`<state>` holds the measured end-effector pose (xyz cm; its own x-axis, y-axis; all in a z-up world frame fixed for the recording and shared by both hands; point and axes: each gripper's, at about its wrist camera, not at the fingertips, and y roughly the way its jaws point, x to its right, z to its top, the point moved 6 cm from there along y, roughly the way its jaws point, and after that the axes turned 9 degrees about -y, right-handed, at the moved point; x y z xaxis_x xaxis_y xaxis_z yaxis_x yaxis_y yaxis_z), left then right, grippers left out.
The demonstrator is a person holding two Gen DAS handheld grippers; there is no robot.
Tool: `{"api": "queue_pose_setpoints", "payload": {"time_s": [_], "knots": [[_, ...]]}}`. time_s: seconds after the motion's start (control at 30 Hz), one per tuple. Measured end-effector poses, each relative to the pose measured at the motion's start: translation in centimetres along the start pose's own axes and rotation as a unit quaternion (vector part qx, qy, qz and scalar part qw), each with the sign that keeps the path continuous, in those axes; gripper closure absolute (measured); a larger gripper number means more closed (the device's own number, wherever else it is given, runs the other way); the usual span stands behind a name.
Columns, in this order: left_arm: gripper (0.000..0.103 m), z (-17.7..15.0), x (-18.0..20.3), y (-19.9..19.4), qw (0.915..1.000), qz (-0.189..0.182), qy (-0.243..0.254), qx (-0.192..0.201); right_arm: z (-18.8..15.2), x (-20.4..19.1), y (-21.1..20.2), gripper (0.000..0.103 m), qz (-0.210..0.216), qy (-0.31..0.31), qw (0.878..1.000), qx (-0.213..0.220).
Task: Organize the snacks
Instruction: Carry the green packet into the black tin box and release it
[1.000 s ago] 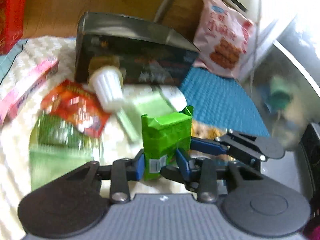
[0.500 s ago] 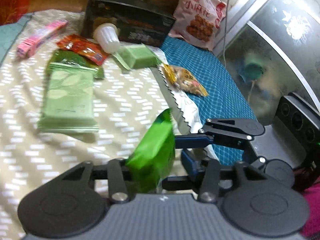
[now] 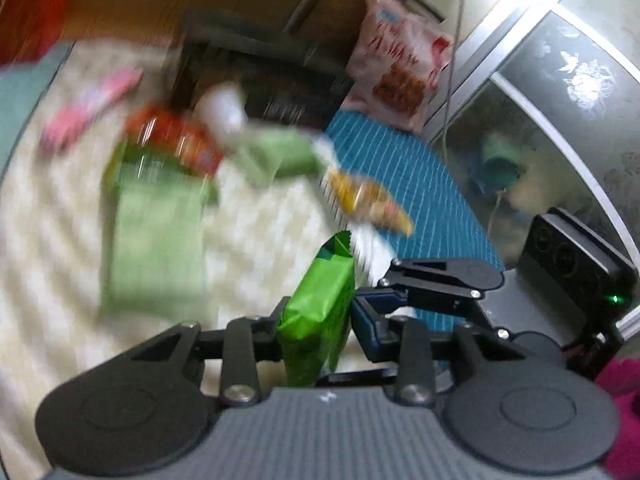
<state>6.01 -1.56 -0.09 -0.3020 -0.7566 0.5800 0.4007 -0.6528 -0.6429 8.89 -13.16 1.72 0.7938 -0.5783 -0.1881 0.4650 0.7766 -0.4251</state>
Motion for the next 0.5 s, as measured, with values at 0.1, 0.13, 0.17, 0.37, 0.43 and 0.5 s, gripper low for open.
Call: {"api": "queue_pose_setpoints", "payload": {"time_s": [0.1,0.13,0.17,0.37,0.43,0.5], "knots": [[0.069,5.0,1.6,0.5,0.9991,0.002,0.030,0.031,3.7,4.2,-0.2,0.047,-0.051,0.018,0.998,0.043],[0.068,6.8,2.1,0.8,0.9983,0.005,0.038,0.043,4.8,5.8,-0.1,0.047,-0.066,0.030,0.996,0.055],[0.066,9.0,2.7,1.4,0.9972,0.010,0.045,0.058,5.9,7.5,0.1,0.047,-0.082,0.047,0.993,0.066],[0.054,18.7,3.8,6.5,0.9923,0.046,0.038,0.108,8.8,15.3,2.5,0.043,-0.183,0.111,0.973,0.086],[0.047,20.6,3.4,8.3,0.9921,0.056,0.025,0.109,8.8,16.5,2.9,0.040,-0.225,0.117,0.963,0.088],[0.034,21.9,2.9,9.6,0.9892,0.082,0.021,0.120,8.4,17.0,2.5,0.031,-0.255,0.124,0.954,0.098]]}}
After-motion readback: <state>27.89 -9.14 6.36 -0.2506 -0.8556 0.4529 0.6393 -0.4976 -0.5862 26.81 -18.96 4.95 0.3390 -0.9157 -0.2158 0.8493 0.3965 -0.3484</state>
